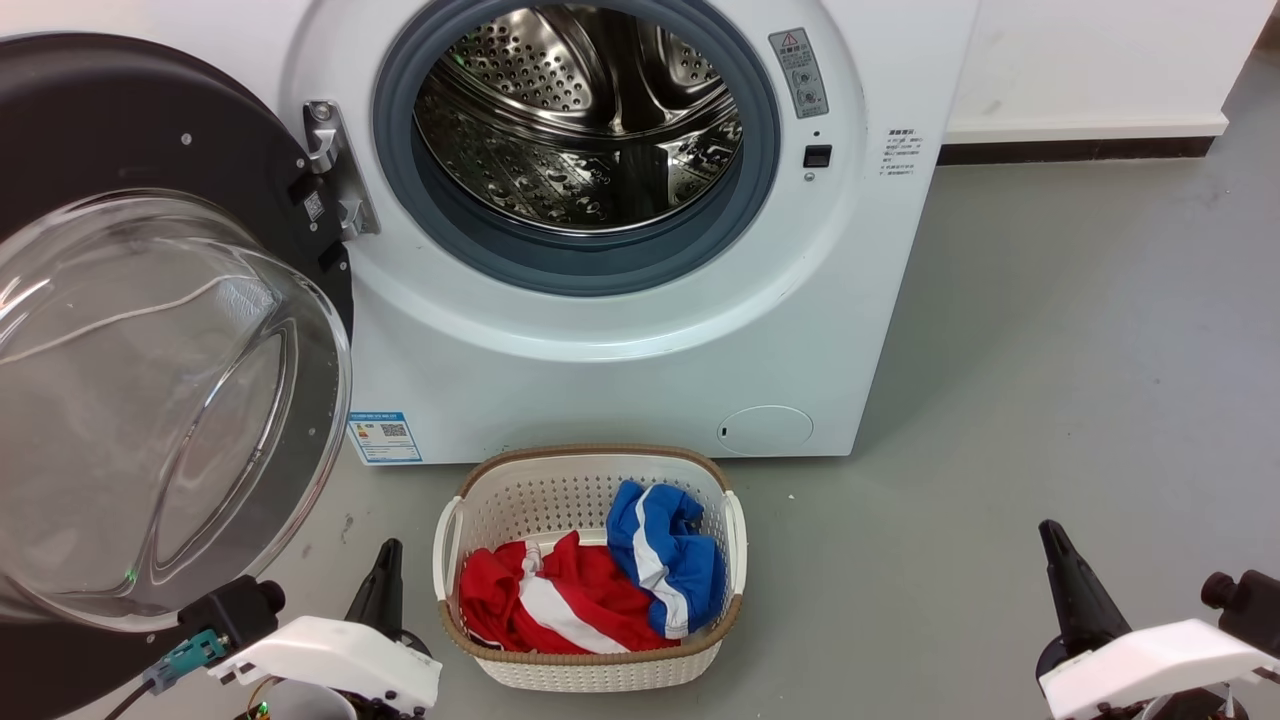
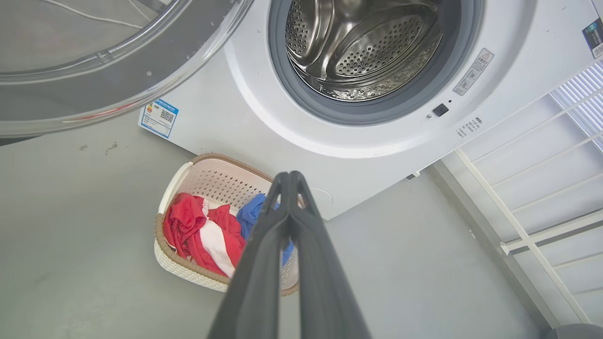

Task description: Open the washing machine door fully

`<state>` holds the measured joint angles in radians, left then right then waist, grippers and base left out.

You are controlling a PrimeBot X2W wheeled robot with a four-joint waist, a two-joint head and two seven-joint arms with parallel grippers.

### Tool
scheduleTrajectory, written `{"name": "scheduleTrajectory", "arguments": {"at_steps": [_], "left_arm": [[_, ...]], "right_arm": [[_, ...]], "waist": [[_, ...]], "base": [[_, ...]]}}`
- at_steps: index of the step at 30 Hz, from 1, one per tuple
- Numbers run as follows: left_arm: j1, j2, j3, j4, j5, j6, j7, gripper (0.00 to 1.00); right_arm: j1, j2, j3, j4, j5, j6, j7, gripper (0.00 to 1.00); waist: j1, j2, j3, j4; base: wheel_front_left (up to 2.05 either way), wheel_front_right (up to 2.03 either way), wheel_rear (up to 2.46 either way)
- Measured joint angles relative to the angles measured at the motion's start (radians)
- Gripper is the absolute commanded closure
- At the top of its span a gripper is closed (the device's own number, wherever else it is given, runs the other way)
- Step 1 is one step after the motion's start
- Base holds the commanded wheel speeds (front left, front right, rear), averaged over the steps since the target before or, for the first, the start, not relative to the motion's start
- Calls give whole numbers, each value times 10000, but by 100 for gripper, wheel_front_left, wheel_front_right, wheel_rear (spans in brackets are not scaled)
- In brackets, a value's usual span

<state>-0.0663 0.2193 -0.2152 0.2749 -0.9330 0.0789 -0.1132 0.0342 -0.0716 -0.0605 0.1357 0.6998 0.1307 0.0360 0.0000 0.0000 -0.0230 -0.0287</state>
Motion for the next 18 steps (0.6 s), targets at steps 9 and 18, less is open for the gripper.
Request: {"name": "scheduleTrajectory", "arguments": {"at_steps": [9,18], "left_arm": [[-21,-199,437,-59,-955,-268,314,100],[-54,-401,815,-96,-1712,-527,556,100]], "right_arm": [[-205,33,-77,163,1262,0,92,100],[-349,54,-138,284,2265,0,184,100]], "waist": [[0,0,26,28],[0,0,48,53]], "base": [[0,0,0],[0,0,0]]}}
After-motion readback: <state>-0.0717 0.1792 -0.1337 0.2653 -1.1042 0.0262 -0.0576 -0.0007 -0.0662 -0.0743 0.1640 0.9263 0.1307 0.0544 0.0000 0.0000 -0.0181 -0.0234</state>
